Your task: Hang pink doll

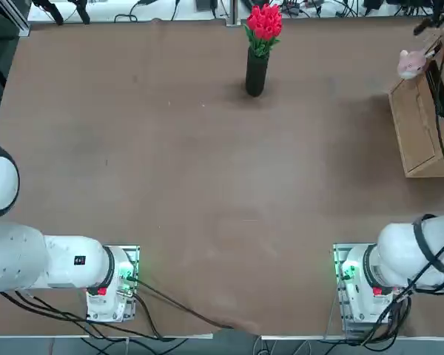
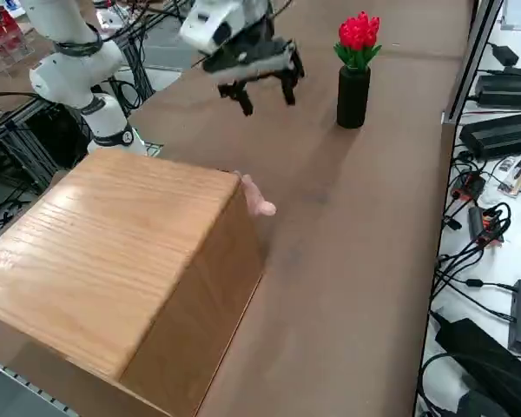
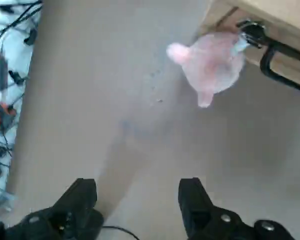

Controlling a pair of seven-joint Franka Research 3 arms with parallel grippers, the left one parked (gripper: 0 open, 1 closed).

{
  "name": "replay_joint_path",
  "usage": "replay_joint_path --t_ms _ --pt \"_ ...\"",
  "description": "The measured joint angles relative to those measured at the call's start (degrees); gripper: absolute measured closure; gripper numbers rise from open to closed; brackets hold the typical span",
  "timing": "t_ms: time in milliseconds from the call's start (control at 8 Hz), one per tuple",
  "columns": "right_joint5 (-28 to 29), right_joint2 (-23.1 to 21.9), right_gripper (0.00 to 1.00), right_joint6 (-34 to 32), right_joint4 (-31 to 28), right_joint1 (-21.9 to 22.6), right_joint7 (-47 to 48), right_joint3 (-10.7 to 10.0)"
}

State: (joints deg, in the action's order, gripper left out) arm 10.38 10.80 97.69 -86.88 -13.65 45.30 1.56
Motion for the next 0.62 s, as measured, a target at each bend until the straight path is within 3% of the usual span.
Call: replay_joint_path --t_ms 125,375,625 --pt "-4.02 -0.37 0.0 -2.44 1.87 1.78 -6.94 1.32" --pt "-6.75 -2.93 0.0 -6.69 2.55 3.43 -25.07 3.34" --pt "-7.1 -7.05 0.0 -8.8 0.73 8.73 -41.0 2.74"
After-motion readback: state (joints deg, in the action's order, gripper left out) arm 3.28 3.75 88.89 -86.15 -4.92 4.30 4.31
